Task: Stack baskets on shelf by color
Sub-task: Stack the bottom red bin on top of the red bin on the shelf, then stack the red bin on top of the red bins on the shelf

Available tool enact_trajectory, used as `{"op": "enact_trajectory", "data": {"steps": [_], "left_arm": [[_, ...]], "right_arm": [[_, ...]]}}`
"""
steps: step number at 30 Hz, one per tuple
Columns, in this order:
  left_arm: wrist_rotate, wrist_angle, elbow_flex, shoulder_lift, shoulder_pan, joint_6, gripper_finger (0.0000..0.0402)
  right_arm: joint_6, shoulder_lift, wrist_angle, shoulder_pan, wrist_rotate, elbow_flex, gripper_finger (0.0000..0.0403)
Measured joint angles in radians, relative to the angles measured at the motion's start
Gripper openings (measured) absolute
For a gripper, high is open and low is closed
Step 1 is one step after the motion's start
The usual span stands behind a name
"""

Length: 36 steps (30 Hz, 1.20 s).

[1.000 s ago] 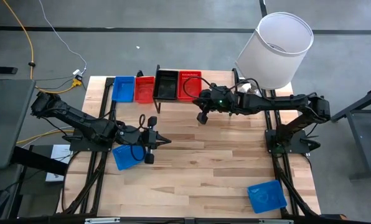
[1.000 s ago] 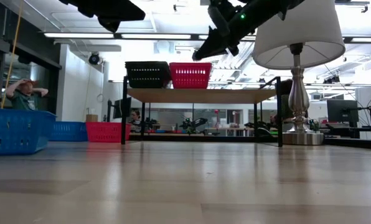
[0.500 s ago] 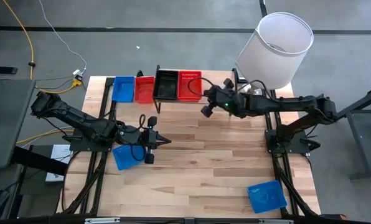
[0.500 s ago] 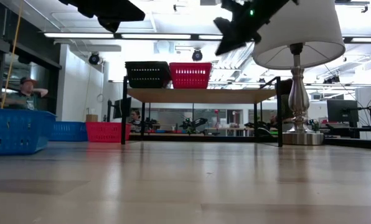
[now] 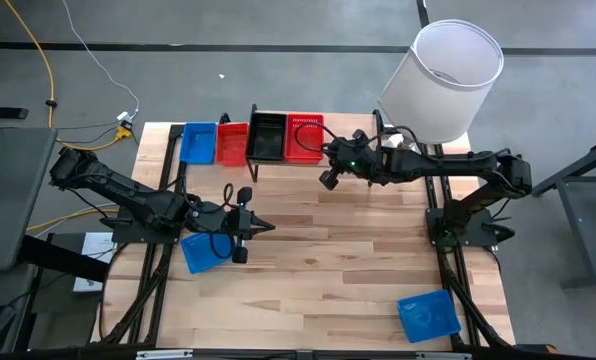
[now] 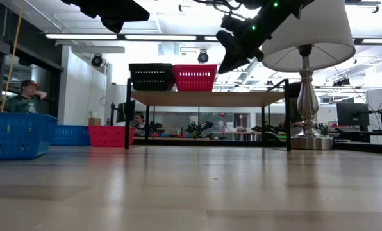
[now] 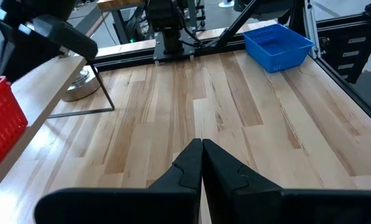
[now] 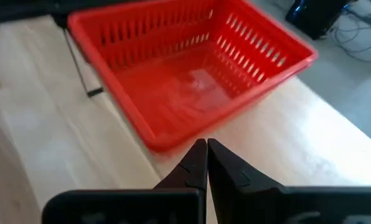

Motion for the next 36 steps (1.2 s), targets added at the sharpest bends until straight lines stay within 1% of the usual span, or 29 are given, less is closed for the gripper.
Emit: {"op": "enact_trajectory", "data": {"steps": [6,12,17,21,24,27,29,30,32,36], "left_arm": [[0.000,-0.001,0.000,0.000,0.000,0.000,0.0000],[0.000,-0.004,0.000,0.000,0.000,0.000,0.0000],[0.000,-0.019,0.000,0.000,0.000,0.000,0.0000],[0.000,-0.036,0.000,0.000,0.000,0.000,0.0000],[0.000,-0.037,0.000,0.000,0.000,0.004,0.0000],[0.000,-0.036,0.000,0.000,0.000,0.036,0.0000],[-0.005,-0.025,0.002,0.000,0.000,0.090,0.0000],[-0.028,-0.029,0.010,0.001,0.000,0.118,0.0000],[-0.128,-0.052,0.046,0.001,0.000,0.126,0.0001],[-0.350,-0.249,0.174,0.001,0.010,0.141,0.0020]], "right_arm": [[-0.009,0.004,0.029,0.000,-0.048,0.000,0.0000],[-0.028,0.003,0.041,0.000,-0.054,0.000,0.0000],[-0.045,-0.017,-0.004,0.001,-0.047,0.000,0.0000],[-0.043,-0.050,-0.078,0.007,-0.045,0.000,0.0000],[-0.046,-0.066,-0.133,0.030,-0.017,0.000,0.0000],[-0.046,-0.079,-0.169,0.059,0.012,0.000,0.0000],[-0.046,-0.087,-0.173,0.077,0.026,0.000,0.0000],[-0.049,-0.091,-0.177,0.084,0.034,0.000,0.0000],[-0.060,-0.092,-0.175,0.095,0.045,0.000,0.0000],[-0.061,-0.092,-0.186,0.100,0.046,0.000,0.0000]]}}
